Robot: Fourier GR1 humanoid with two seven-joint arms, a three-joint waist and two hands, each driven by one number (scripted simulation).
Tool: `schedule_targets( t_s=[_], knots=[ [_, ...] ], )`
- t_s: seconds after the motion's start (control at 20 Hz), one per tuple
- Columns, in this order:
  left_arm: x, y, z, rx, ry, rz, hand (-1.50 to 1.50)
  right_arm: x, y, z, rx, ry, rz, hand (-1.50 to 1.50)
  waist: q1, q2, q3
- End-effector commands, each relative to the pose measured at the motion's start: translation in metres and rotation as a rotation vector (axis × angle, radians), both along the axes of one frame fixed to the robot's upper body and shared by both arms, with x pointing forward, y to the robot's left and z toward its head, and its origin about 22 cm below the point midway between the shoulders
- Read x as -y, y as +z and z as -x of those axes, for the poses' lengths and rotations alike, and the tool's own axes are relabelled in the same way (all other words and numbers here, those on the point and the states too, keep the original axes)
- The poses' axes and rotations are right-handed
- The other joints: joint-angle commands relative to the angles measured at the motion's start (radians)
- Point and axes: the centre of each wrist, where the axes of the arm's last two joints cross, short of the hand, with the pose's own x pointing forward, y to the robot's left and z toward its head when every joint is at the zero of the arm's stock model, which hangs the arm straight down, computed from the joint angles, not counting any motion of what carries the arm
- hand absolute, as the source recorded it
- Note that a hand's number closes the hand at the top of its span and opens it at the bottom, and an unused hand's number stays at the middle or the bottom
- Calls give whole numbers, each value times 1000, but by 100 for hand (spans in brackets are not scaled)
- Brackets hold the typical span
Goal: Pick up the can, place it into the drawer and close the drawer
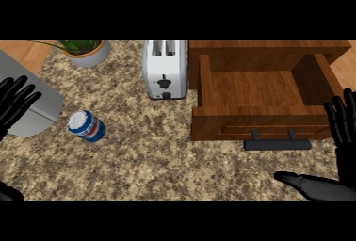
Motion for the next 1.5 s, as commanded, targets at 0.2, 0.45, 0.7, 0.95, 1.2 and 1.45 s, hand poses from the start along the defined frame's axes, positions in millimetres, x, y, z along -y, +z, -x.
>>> schedule_targets(
  t_s=[0.2,0.45,0.7,0.95,1.2,1.45],
  knots=[
    [-58,28,-5,-69,-37,-25,-150,43,-17,34,-46,-33,-1,-150,3,-4,0],
    [-68,9,12,-71,-11,4,-150,60,-24,57,-33,-46,-3,-150,4,-5,0],
    [-88,23,12,-117,14,73,-150,69,-16,61,-38,-38,-11,-150,5,-5,0],
    [-71,33,-13,-224,-29,161,-150,77,-18,59,-28,-36,-15,-150,2,-4,1],
    [-84,26,-5,-250,-4,190,-150,87,-23,86,-50,-40,-22,-150,1,-5,0],
    [-55,13,-27,-299,-38,222,-150,95,-15,92,-32,-13,2,-150,1,-4,0]
  ],
)
